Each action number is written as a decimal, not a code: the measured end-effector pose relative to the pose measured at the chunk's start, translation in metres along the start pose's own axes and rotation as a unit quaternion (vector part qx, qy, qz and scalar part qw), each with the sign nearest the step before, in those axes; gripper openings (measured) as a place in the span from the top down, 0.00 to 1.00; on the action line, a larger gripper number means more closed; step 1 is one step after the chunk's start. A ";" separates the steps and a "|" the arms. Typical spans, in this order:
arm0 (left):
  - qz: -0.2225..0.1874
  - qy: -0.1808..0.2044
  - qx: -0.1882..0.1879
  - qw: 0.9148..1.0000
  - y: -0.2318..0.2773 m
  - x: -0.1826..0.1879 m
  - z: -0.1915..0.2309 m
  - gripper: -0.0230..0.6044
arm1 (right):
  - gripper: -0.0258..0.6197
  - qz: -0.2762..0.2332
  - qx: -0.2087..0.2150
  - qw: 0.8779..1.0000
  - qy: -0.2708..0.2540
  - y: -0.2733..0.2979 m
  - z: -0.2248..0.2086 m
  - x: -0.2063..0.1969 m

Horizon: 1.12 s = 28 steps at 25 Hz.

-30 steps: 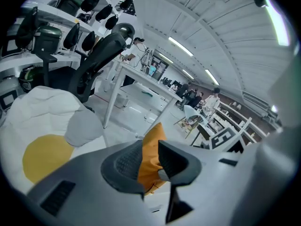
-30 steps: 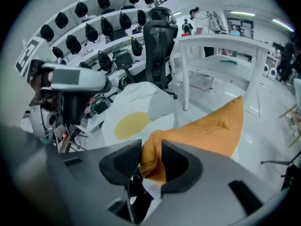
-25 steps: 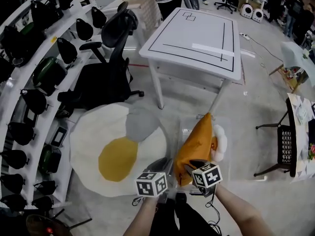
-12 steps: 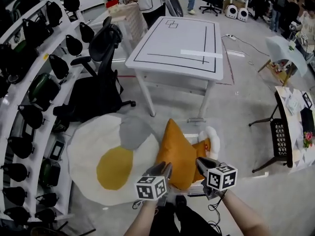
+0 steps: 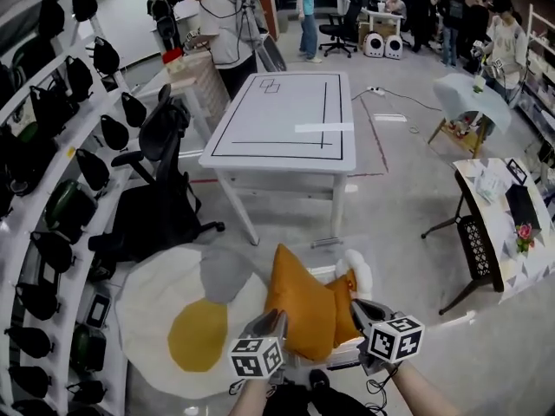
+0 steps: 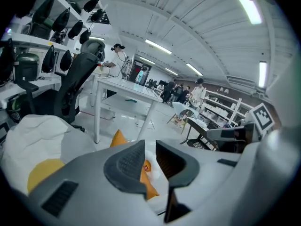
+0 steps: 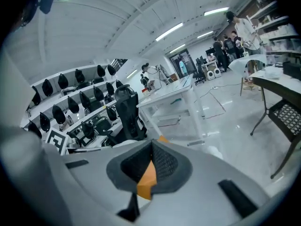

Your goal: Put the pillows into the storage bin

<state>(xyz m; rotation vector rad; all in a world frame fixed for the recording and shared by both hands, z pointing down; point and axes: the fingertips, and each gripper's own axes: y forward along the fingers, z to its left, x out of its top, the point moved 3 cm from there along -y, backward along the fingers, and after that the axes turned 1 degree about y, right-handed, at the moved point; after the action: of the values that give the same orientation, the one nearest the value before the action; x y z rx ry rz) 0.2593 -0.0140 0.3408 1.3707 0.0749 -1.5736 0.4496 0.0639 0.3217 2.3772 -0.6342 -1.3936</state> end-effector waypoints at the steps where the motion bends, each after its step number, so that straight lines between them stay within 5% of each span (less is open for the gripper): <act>1: -0.003 0.003 0.002 1.000 -0.002 0.002 -0.001 0.85 | 0.96 -0.006 -0.005 1.000 0.001 -0.007 -0.001 0.003; 16: -0.068 0.028 0.008 0.997 -0.046 0.033 -0.019 0.89 | 0.96 -0.063 -0.028 0.996 -0.047 -0.066 0.014 0.029; 28: -0.079 0.024 0.010 0.997 -0.059 0.037 -0.026 0.89 | 0.96 -0.053 -0.025 0.997 -0.059 -0.073 0.024 0.022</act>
<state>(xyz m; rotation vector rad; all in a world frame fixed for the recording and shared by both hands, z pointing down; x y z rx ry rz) 0.2423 0.0086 0.2718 1.4479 0.2013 -1.6757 0.4540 0.1134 0.2593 2.3338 -0.5034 -1.5845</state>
